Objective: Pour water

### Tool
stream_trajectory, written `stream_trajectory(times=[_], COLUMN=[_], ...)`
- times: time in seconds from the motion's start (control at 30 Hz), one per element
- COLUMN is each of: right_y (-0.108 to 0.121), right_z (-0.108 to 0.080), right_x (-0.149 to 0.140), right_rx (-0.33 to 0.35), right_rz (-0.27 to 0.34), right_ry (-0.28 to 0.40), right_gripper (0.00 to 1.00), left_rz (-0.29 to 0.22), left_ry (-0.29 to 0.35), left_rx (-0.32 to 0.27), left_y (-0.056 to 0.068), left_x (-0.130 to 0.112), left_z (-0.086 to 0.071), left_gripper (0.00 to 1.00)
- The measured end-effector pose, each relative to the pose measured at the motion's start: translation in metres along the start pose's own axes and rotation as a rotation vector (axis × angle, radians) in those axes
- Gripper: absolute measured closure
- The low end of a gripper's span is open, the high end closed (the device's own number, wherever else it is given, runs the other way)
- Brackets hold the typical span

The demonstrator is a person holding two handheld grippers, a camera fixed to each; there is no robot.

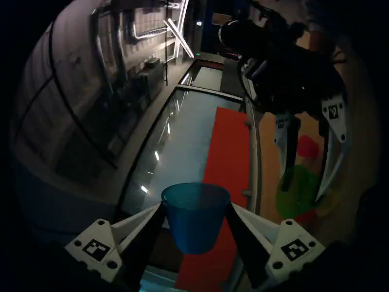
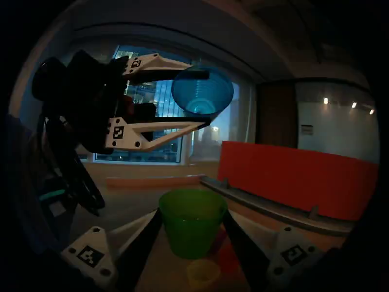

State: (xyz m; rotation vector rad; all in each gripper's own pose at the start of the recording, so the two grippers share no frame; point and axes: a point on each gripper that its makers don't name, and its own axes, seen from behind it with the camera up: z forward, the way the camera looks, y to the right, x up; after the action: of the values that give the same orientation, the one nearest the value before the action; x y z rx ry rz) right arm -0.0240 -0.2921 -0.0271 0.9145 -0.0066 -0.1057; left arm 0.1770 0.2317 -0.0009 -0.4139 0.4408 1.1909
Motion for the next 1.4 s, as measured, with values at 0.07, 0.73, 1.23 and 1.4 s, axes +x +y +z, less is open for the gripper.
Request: stream_trajectory(times=[0.07, 0.73, 1.23, 1.4], right_y=[0.001, 0.005, 0.010, 0.013], right_z=[0.000, -0.006, -0.010, -0.012], right_x=[0.001, 0.010, 0.014, 0.013], right_rx=[-0.001, -0.015, -0.027, -0.031], right_rz=[0.003, 0.012, 0.018, 0.024], right_ry=[0.002, 0.024, 0.034, 0.029], right_gripper=[0.10, 0.10, 0.10, 0.10], left_rz=[-0.094, -0.851, -1.190, -1.189], left_ry=[-0.009, -0.039, -0.037, -0.067], left_rx=[-0.008, -0.009, -0.053, -0.060], left_y=[0.001, -0.006, 0.005, 0.016], left_x=[-0.005, -0.047, -0.063, -0.074], left_z=[0.001, -0.004, -0.006, -0.008], left_gripper=[0.15, 0.15, 0.15, 0.14])
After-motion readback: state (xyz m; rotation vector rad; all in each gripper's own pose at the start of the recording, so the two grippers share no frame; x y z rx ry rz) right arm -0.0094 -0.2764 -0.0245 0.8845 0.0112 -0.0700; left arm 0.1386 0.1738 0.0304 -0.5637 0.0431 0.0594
